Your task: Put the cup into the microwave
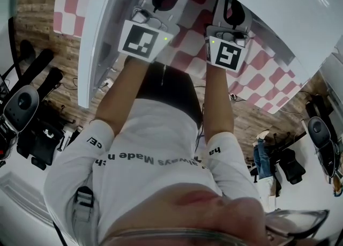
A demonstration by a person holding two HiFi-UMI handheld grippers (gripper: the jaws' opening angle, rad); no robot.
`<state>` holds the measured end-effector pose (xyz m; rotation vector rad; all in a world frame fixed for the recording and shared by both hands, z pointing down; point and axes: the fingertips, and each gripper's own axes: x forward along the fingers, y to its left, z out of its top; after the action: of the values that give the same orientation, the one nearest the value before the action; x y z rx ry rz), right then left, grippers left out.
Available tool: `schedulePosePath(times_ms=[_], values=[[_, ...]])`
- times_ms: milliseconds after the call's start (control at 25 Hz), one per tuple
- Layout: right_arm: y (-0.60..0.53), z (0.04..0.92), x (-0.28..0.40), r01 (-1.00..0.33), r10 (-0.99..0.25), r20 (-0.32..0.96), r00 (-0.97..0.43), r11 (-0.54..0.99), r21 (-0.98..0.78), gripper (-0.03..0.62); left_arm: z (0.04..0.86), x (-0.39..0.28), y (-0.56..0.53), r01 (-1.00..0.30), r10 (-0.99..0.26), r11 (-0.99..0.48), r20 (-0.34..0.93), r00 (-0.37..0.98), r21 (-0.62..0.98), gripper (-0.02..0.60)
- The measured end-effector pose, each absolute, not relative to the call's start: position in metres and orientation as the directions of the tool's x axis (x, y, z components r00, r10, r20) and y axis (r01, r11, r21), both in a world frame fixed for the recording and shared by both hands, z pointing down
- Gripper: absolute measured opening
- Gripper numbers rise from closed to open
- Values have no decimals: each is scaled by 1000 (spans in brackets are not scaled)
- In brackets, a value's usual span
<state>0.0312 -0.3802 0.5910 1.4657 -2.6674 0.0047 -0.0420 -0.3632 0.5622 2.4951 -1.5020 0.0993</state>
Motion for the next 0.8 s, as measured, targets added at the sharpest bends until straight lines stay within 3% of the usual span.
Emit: schedulePosePath(times_ms=[240,400,800], values=[[-379,597,39,-855,-853,128,-506,516,55,57,554,-40,-356,-877,-862,-455,170,477,152,3],[-376,593,40,-859,-855,139,-500,510,50,127,541,-37,-351,-873,-860,-463,161,484,154,3],[-331,544,53,-863,-854,180,-488,503,45,117,490,-24,-322,-846,-837,-509,139,530,159,3]])
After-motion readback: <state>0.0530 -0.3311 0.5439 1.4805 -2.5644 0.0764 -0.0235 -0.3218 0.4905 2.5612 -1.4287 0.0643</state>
